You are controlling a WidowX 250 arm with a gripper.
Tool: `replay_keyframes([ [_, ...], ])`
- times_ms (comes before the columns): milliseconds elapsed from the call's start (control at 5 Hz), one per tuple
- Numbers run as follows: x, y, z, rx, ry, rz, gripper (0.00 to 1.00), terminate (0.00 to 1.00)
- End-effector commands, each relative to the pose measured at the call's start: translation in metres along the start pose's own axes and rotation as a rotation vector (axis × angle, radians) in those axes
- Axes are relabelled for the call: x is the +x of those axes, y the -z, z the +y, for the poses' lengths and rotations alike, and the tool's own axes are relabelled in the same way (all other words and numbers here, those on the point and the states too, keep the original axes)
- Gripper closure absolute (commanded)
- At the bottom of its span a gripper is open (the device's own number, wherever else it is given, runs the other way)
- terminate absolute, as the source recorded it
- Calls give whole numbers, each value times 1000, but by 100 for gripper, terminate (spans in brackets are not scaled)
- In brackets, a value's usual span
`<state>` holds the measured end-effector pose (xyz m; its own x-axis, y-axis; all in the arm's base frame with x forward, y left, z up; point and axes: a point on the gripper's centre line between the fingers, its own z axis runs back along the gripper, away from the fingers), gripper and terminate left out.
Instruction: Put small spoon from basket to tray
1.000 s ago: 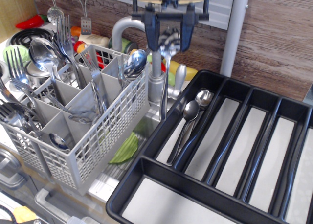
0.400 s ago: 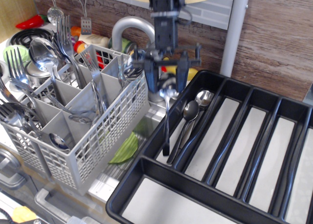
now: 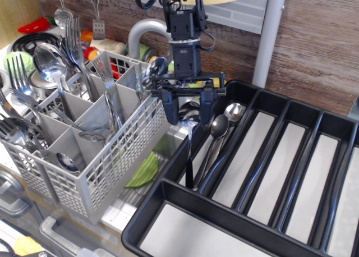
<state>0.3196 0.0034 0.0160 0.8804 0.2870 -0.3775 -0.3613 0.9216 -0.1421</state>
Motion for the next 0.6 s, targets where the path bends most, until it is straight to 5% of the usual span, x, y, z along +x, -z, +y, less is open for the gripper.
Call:
replay_keyframes([
  [0,-6,-21,-5,-12,34,-62,0,0],
  [200,-6,-21,-5,-12,34,-62,0,0],
  [400,-6,-21,-5,-12,34,-62,0,100],
])
